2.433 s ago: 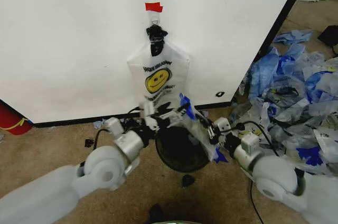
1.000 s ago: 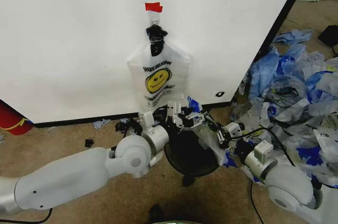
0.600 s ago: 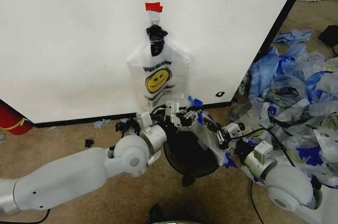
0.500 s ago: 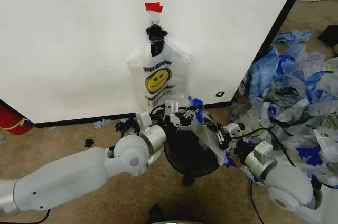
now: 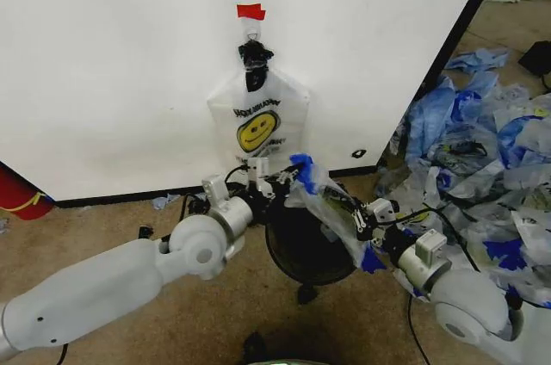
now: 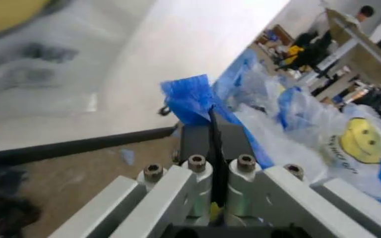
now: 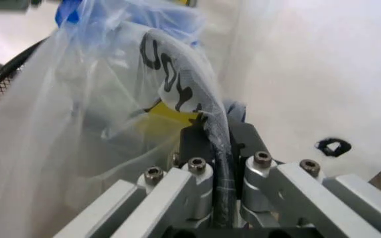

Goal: Pick up the garbage bag from the wall and place it over the trash bin.

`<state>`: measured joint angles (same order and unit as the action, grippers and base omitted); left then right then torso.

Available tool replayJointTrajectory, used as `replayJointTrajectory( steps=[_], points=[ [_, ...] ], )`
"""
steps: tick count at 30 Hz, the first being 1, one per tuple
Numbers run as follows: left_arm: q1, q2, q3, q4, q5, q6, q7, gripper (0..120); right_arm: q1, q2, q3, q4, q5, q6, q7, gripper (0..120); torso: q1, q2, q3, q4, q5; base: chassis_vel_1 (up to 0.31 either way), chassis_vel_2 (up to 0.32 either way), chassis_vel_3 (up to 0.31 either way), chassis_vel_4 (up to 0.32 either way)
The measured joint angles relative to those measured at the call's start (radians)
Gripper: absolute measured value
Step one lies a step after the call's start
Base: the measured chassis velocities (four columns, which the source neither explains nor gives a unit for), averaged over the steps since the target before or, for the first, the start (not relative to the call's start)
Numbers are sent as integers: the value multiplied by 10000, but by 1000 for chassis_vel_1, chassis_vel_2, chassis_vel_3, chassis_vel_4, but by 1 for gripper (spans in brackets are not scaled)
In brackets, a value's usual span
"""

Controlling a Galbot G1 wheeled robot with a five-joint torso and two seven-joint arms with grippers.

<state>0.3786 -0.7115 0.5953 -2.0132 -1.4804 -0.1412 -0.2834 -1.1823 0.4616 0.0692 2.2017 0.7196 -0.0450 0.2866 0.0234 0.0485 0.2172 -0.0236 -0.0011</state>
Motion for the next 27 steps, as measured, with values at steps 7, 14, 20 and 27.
replayJointTrajectory(
  steps=[7,14,20,27],
  points=[
    [533,264,-423,156,66,31,20,0,-224,46,355,91,68,160,11,0,0,0,0,0,-1,0,0,0,0],
    [1148,460,-874,321,218,29,110,0,-340,217,707,193,207,244,101,0,0,0,0,0,1,0,0,0,0],
    [1565,580,-1206,400,271,21,157,0,-426,321,918,214,333,297,202,0,0,0,0,-1,0,0,0,0,0],
    [2479,781,-1826,290,347,21,257,0,-430,884,1122,222,835,268,628,0,0,0,0,1,0,0,0,0,0]
  ],
)
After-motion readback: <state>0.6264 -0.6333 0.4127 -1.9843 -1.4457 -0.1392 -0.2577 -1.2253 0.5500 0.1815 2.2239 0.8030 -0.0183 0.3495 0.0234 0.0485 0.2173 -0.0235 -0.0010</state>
